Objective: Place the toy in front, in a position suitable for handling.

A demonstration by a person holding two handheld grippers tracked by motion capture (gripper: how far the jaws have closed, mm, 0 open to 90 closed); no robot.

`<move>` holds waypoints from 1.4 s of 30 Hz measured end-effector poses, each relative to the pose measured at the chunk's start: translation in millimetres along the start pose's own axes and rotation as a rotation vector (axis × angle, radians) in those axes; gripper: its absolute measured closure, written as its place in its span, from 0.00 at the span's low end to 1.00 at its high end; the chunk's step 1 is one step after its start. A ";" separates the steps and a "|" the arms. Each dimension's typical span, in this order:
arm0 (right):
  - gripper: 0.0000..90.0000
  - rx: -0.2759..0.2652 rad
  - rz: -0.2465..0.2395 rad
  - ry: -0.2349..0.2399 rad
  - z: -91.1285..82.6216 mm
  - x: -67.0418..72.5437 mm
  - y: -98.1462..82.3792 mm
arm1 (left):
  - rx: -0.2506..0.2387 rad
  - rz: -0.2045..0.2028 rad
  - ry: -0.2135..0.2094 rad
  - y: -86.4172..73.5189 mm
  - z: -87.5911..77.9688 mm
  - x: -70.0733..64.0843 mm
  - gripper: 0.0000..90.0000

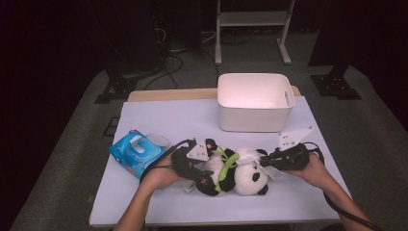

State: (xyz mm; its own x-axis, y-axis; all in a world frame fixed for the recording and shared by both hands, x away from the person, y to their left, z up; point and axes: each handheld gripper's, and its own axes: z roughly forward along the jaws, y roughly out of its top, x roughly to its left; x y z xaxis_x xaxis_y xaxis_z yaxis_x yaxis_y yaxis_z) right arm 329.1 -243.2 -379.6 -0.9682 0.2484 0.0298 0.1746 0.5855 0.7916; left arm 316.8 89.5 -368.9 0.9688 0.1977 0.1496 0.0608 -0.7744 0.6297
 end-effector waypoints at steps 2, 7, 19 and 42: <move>0.96 -0.005 0.021 -0.005 -2.7 1.3 -7.1 | -0.007 -0.006 -0.001 -0.7 0.1 0.1 0.57; 0.96 -0.004 0.046 -0.014 -8.0 3.3 -19.4 | -0.007 -0.015 -0.002 -1.0 0.3 2.0 0.57; 0.95 0.037 -0.133 0.039 23.6 34.9 23.0 | -0.002 -0.035 0.007 -1.5 -0.5 3.2 0.57; 0.96 0.039 -0.138 -0.042 16.3 36.7 13.4 | 0.003 0.003 0.006 6.2 -1.9 -4.3 0.55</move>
State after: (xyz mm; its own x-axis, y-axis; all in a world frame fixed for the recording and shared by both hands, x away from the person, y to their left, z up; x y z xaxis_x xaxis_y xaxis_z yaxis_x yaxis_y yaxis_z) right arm 298.9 -213.6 -377.9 -0.9752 0.1951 -0.1042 0.0478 0.6459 0.7619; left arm 312.6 85.0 -364.2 0.9675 0.1990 0.1562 0.0587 -0.7771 0.6266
